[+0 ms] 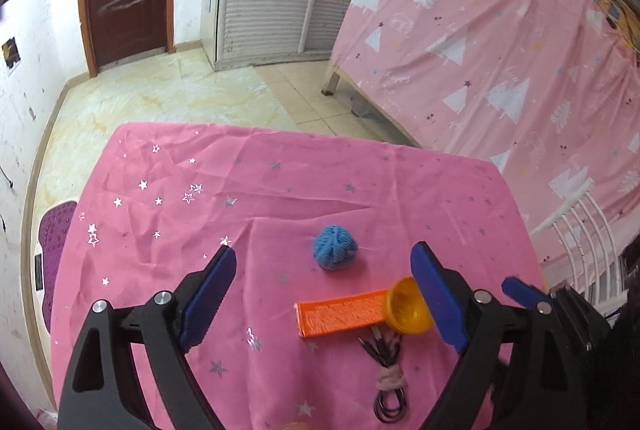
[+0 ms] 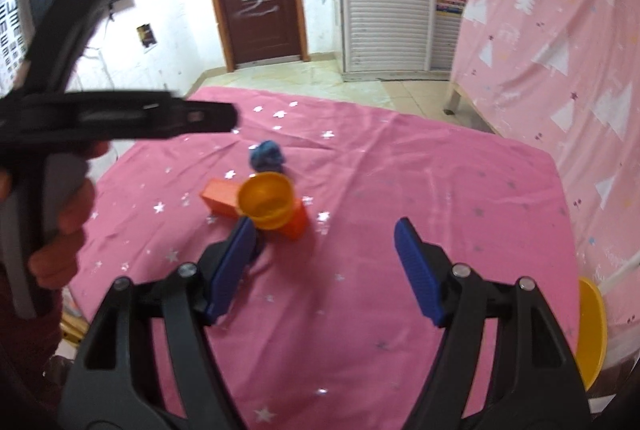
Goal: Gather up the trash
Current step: 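Move both tools back over the bed toward the yarn ball and yellow cup, then grasp the blue yarn ball with the left tool while the right tool grasps the yellow cup, then carry the yarn ball and yellow cup to the yellow bin, then open both tools over the yellow bin to drop the yarn ball and cup, then move both tools back over the bed toward the orange box and cable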
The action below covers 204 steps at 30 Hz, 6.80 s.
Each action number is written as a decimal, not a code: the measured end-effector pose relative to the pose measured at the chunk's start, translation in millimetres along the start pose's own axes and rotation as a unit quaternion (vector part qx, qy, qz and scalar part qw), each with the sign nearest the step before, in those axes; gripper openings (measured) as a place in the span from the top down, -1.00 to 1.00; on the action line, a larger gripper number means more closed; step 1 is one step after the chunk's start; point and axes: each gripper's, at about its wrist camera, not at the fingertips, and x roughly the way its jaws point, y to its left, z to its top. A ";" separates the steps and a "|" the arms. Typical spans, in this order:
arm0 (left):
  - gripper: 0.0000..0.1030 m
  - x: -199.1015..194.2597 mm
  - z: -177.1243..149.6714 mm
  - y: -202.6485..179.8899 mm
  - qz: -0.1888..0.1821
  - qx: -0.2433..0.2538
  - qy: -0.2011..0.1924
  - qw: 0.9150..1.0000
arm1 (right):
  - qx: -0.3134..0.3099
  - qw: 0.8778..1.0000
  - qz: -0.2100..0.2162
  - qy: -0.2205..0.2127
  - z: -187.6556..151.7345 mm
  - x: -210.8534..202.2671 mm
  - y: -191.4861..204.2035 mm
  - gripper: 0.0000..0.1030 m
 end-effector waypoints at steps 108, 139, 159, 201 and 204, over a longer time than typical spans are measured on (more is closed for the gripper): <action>0.53 67.2 -54.5 -350.6 -0.040 0.227 0.060 0.971 | 0.232 0.959 -0.150 -0.068 -107.1 -74.1 -273.7 0.22; -0.11 130.3 -84.2 -390.2 -0.056 0.241 0.101 0.964 | 0.307 0.932 -0.194 -0.016 -154.8 -47.5 -334.0 -0.09; -0.64 83.5 -66.2 -331.1 -0.044 0.199 0.046 0.978 | 0.258 0.943 -0.203 -0.045 -127.3 -62.5 -288.8 -0.33; -0.74 -20.0 -22.2 -42.2 0.031 0.054 -0.030 0.998 | 0.052 0.998 -0.030 -0.007 -28.5 -12.3 -21.4 -0.56; -0.74 -18.6 -24.2 -34.9 0.032 0.051 -0.027 0.998 | 0.046 0.999 0.002 -0.001 -29.8 -8.9 -2.7 -0.56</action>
